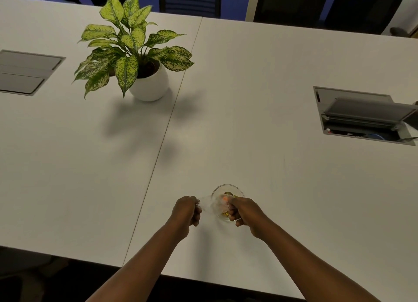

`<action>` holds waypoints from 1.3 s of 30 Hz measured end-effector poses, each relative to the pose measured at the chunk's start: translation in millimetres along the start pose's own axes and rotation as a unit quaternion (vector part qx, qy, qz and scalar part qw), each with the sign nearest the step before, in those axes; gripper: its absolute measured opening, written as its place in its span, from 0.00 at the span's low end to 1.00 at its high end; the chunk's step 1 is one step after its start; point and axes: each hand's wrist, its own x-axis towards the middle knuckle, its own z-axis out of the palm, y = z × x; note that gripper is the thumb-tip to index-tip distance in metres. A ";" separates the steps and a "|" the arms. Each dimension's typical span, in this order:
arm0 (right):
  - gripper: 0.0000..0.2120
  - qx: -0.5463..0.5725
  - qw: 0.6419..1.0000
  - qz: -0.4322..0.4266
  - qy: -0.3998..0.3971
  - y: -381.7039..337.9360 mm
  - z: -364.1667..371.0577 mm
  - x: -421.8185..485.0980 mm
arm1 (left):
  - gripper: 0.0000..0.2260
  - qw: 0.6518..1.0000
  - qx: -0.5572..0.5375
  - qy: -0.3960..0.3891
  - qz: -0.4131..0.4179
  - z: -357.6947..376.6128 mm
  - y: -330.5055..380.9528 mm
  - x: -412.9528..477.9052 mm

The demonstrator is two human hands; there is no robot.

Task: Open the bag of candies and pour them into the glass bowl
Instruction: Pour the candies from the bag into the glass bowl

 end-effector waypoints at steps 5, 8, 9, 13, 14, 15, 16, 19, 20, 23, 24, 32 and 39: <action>0.13 -0.004 1.000 -0.013 -0.002 1.6 0.7 -1.6 | 0.04 0.997 0.047 0.013 0.053 -6.9 -2.6 -1.5; 0.10 -0.023 0.999 -0.037 0.028 3.6 0.6 -2.0 | 0.06 0.986 0.118 0.030 0.112 -15.9 -8.0 -1.9; 0.10 -0.027 0.998 -0.046 0.042 3.4 1.7 -1.9 | 0.05 0.982 0.137 0.035 0.127 -20.6 -10.0 -1.2; 0.08 -0.033 0.994 -0.087 0.055 2.4 5.0 -2.2 | 0.05 0.975 0.157 0.033 0.155 -37.7 -15.1 0.2; 0.08 -0.040 0.993 -0.095 0.054 2.4 6.5 -2.4 | 0.06 0.975 0.154 0.033 0.157 -41.6 -16.2 0.3; 0.06 -0.048 0.992 -0.102 0.053 2.2 9.2 -1.9 | 0.07 0.975 0.150 0.034 0.158 -46.1 -17.2 0.6; 0.05 -0.059 0.991 -0.108 0.052 1.6 13.1 -1.4 | 0.07 0.976 0.145 0.035 0.158 -51.3 -18.6 1.1; 0.06 -0.081 0.989 -0.111 0.047 -1.0 23.7 0.0 | 0.06 0.978 0.133 0.031 0.158 -63.0 -21.5 0.8; 0.07 -0.086 0.989 -0.110 0.045 -3.1 29.4 1.9 | 0.05 0.979 0.129 0.031 0.157 -68.6 -22.3 1.1; 0.04 -0.084 0.988 -0.122 0.038 -7.0 43.7 9.1 | 0.05 0.979 0.125 0.050 0.155 -80.9 -23.9 2.4; 0.04 -0.088 0.987 -0.129 0.035 -8.7 49.1 11.6 | 0.06 0.978 0.122 0.064 0.153 -85.7 -24.5 3.1; 0.09 -0.196 0.969 -0.151 0.004 -26.4 112.8 42.9 | 0.04 0.978 0.065 0.146 0.131 -142.6 -35.3 13.8; 0.11 -0.293 0.943 -0.159 -0.019 -58.5 188.2 70.9 | 0.04 0.961 0.121 0.226 0.100 -201.4 -41.3 31.8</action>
